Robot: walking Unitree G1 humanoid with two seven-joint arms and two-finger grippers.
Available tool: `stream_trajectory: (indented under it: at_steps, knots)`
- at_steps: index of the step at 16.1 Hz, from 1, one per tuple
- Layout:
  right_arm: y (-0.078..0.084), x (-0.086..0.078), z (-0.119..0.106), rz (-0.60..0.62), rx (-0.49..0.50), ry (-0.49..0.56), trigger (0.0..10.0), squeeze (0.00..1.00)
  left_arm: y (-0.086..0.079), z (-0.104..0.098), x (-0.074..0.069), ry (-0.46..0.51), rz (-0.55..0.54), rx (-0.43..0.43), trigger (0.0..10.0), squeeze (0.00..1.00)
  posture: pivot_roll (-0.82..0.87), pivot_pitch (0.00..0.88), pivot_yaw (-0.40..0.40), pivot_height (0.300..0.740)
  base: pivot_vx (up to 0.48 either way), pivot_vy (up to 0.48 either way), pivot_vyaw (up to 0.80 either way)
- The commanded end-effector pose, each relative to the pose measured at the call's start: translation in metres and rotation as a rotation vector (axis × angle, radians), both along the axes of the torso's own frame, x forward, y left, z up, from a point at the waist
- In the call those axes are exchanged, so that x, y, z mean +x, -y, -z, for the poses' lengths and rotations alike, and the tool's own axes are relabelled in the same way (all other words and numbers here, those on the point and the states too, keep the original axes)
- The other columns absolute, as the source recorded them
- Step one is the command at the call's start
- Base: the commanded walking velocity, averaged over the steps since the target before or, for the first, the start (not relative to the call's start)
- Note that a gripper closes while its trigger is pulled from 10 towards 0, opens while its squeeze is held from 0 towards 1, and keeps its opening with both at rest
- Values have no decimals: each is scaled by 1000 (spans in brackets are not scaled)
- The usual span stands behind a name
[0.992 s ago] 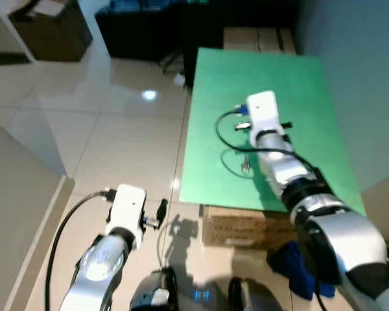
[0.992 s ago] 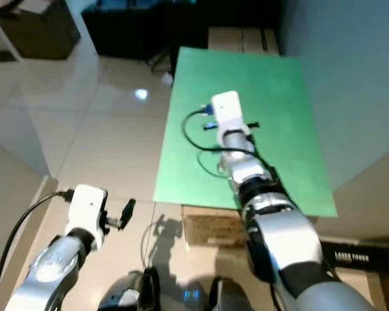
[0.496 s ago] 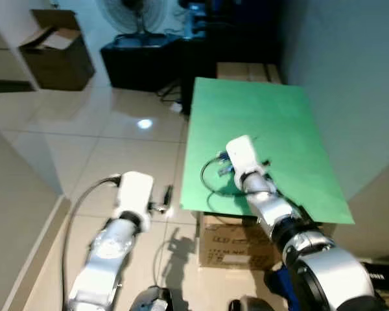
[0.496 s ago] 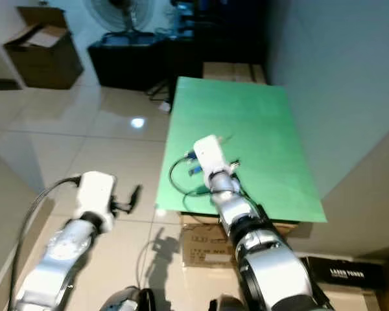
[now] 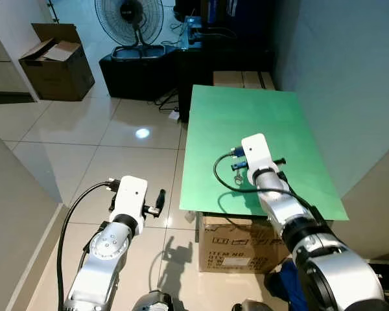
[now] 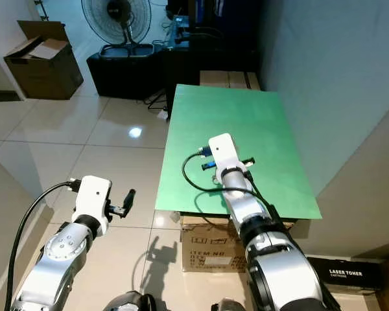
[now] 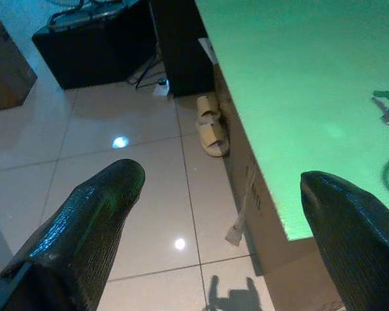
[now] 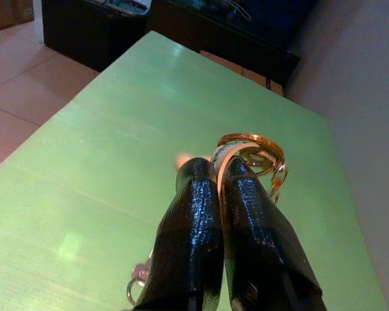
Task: Hang keys on a hook
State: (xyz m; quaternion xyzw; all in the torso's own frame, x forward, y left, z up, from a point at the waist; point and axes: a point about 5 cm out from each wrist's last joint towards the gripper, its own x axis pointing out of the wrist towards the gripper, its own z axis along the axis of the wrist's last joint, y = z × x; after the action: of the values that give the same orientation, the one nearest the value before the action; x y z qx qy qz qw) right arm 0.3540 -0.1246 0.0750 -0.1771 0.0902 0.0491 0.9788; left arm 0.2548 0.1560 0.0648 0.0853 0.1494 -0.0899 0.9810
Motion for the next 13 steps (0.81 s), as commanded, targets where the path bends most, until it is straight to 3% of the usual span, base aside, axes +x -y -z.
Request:
stream_trajectory:
  at_steps: [1, 5, 8, 10, 11, 12, 13]
  knots:
    - [0, 1, -5, 1, 7, 30, 0, 0, -3, -1, 5, 4, -14, -17, 10000, 0, -46, 0, 49, 740, 0, 0, 0]
    - [4, -14, 4, 23, 58, 24, 0, 0, -14, 1, 19, -25, -121, -68, 10000, 0, -64, 0, 43, 740, 0, 0, 0]
    - [-1, -29, 17, 7, 90, -39, 0, 0, -18, 2, 22, -25, -153, -79, 10000, 0, -53, 0, 25, 740, 0, 0, 0]
    - [-7, -42, 24, -10, 108, -57, 0, 0, -20, 3, 23, -22, -186, -130, 10000, 0, -40, 0, 14, 740, 0, 0, 0]
    - [-9, -44, 25, -9, 130, -50, 0, 0, -22, 4, 23, -19, -203, -144, 10000, 0, -35, 0, 14, 740, 0, 0, 0]
    - [-10, -40, 18, 19, 210, -14, 0, 0, -20, 2, 27, -14, -243, -222, 10000, 0, -35, 0, 15, 740, 0, 0, 0]
    - [-10, -39, 17, 28, 216, -7, 0, 0, -19, 1, 29, -9, -246, -231, 10000, 0, -36, 0, 14, 740, 0, 0, 0]
